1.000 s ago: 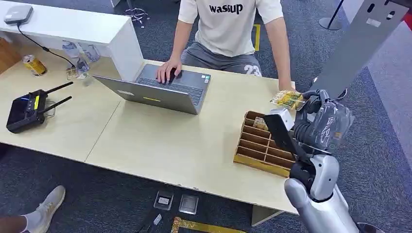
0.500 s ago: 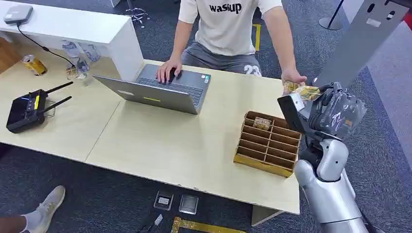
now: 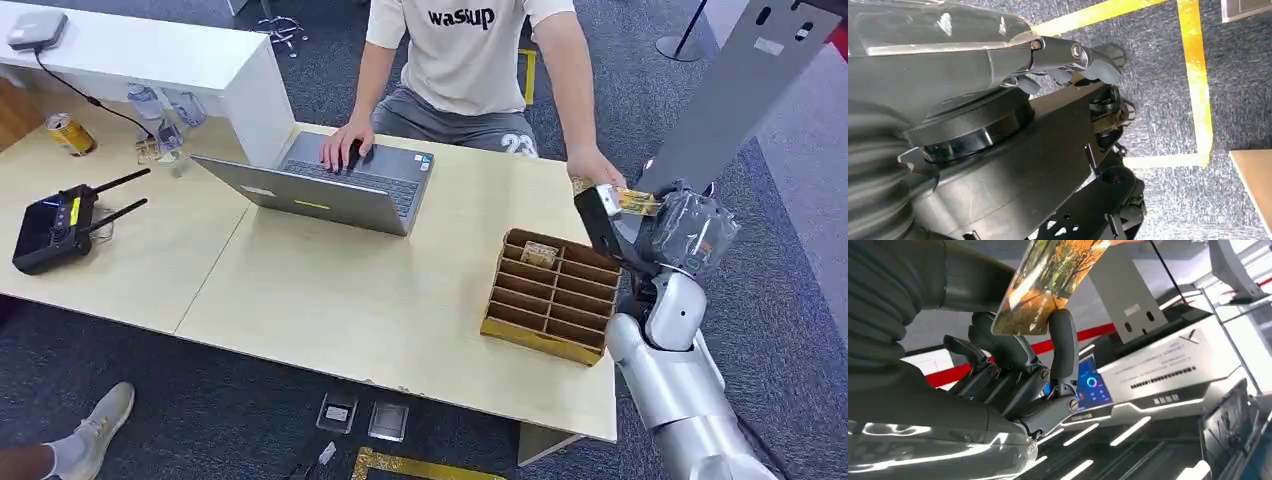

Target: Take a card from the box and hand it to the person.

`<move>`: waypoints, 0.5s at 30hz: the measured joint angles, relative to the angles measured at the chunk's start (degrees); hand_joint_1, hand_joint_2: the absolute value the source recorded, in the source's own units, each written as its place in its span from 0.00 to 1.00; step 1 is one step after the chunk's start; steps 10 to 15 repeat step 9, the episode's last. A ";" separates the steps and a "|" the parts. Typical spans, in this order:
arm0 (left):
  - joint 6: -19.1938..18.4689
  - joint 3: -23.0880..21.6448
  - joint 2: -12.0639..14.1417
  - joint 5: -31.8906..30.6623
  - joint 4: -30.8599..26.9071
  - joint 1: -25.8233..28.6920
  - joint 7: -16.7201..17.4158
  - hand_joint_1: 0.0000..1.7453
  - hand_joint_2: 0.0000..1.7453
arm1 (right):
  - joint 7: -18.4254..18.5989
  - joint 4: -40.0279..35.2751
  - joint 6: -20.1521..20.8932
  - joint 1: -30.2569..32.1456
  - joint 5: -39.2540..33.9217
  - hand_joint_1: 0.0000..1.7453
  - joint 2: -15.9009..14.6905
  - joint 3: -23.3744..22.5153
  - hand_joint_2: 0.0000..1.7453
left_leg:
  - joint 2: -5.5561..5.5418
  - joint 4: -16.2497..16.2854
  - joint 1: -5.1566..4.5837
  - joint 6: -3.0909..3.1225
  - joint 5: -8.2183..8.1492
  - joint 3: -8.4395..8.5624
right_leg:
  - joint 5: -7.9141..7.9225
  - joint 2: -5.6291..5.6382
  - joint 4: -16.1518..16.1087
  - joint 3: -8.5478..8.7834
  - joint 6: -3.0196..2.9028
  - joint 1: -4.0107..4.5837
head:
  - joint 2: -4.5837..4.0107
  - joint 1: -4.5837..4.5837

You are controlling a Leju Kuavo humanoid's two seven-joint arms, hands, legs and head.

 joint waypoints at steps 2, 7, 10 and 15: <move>0.02 -0.04 0.00 -0.18 0.00 0.00 -0.37 0.00 1.00 | -0.11 1.31 -0.02 -0.07 -0.42 0.05 0.33 0.02 1.00 | -0.02 0.00 0.00 0.00 0.00 -0.02 | 0.00 -0.02 0.00 0.00 0.00 0.00 | 0.00 0.00; 0.02 -0.70 -0.02 -0.83 0.00 0.00 -0.92 0.00 0.00 | -1.09 3.58 -0.79 -0.24 -2.73 0.00 0.96 0.04 1.00 | -0.02 0.00 0.00 0.00 0.00 -0.05 | 0.00 -0.01 0.00 -0.03 0.00 0.00 | 0.00 0.00; 0.04 -0.81 -0.02 -0.76 0.00 0.00 -1.25 0.00 0.00 | -1.75 3.93 -0.83 -0.30 -3.76 0.00 1.13 0.07 1.00 | -0.02 0.00 0.00 0.00 0.00 -0.06 | 0.00 -0.01 0.00 -0.04 0.00 0.00 | 0.00 0.00; 0.04 -0.81 -0.02 -0.76 0.00 0.00 -1.25 0.00 0.00 | -1.75 3.93 -0.83 -0.30 -3.76 0.00 1.13 0.07 1.00 | -0.02 0.00 0.00 0.00 0.00 -0.06 | 0.00 -0.01 0.00 -0.04 0.00 0.00 | 0.00 0.00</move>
